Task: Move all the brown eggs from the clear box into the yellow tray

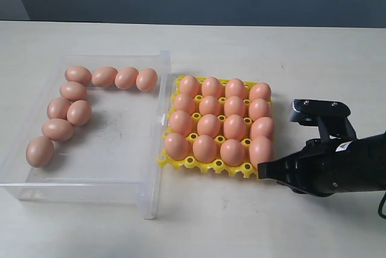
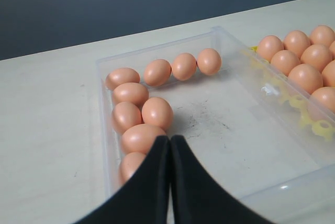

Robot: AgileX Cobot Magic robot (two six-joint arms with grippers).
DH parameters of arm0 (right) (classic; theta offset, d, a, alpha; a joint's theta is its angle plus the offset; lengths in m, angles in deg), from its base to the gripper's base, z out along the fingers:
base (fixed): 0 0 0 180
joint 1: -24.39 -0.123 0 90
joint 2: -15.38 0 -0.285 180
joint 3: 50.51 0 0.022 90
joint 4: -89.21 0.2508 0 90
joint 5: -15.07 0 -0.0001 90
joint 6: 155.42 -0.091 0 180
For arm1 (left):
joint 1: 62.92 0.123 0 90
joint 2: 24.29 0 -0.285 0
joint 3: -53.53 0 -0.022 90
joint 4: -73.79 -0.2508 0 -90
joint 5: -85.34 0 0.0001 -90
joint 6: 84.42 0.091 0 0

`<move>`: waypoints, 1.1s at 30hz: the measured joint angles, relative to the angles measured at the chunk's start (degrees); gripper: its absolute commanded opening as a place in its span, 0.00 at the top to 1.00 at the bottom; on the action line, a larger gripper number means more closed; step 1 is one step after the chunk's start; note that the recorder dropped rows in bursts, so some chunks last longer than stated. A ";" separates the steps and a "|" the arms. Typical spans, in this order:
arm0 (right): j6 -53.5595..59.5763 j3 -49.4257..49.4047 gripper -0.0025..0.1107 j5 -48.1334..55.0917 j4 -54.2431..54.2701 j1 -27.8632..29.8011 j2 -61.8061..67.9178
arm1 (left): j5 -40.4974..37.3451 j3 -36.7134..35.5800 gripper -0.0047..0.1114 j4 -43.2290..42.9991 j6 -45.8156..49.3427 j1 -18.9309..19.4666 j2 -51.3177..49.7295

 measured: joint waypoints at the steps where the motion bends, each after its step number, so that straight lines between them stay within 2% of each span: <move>1: 0.00 0.00 0.98 -0.64 0.00 0.00 0.00 | 0.00 0.00 0.96 0.00 0.00 0.00 0.00; 7: 0.23 0.00 0.98 -2.87 -0.65 0.00 0.00 | 0.00 0.00 0.96 0.00 0.00 0.00 0.00; 11: 0.38 0.00 0.98 -9.20 -1.46 0.00 0.00 | 0.00 0.00 0.96 0.00 0.00 0.00 0.00; 16: 0.38 0.00 0.98 -11.72 -4.24 0.00 2.49 | 0.00 0.00 0.96 0.00 0.00 0.00 0.00; 33: 0.38 4.91 0.98 -8.00 -6.00 0.00 4.01 | 0.00 0.00 0.96 0.00 0.00 0.00 0.00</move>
